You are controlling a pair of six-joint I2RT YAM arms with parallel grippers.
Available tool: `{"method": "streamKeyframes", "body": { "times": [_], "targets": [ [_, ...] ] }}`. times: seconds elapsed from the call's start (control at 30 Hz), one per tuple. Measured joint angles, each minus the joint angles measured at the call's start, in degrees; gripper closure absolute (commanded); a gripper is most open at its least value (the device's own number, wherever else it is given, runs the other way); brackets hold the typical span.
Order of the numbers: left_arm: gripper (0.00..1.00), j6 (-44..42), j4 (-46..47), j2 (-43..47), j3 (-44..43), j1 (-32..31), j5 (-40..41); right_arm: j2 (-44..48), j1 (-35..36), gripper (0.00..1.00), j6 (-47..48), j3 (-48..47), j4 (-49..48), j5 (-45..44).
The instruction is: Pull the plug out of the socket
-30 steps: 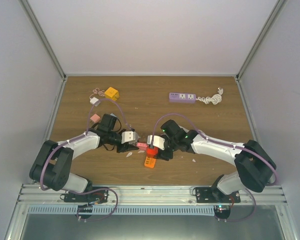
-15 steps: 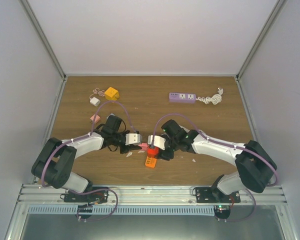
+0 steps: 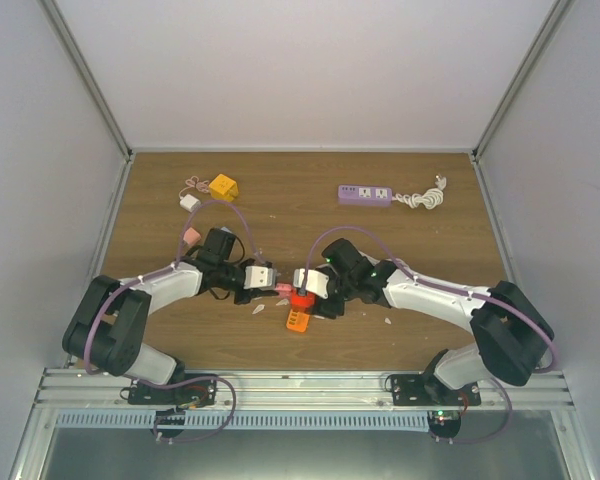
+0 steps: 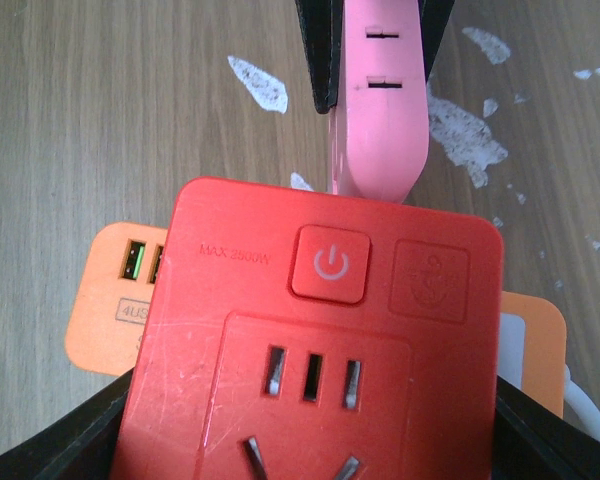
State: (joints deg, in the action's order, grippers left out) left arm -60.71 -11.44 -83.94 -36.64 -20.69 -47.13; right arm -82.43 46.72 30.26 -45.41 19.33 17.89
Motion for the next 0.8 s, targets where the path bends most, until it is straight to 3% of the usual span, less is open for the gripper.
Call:
{"method": "streamKeyframes", "body": {
  "times": [0.3, 0.53, 0.7, 0.8],
  "targets": [
    [0.92, -4.92, -4.20, -0.98, -2.43, 2.71, -1.73, -0.07, 0.04, 0.92, -0.04, 0.00, -1.97, -0.09],
    [0.93, -6.05, -4.44, -1.79, -5.09, 7.85, 5.27, -0.04, -0.09, 0.91, 0.15, 0.07, 2.78, 0.22],
    [0.92, -6.43, -4.92, -1.79, -5.55, 8.13, 5.86, -0.04, -0.09, 0.70, 0.13, -0.02, 2.91, 0.13],
    [0.92, -6.40, -5.95, -1.79, -5.55, 8.46, 5.81, -0.04, -0.07, 0.50, 0.11, -0.33, 3.50, -0.02]
  ]
}}
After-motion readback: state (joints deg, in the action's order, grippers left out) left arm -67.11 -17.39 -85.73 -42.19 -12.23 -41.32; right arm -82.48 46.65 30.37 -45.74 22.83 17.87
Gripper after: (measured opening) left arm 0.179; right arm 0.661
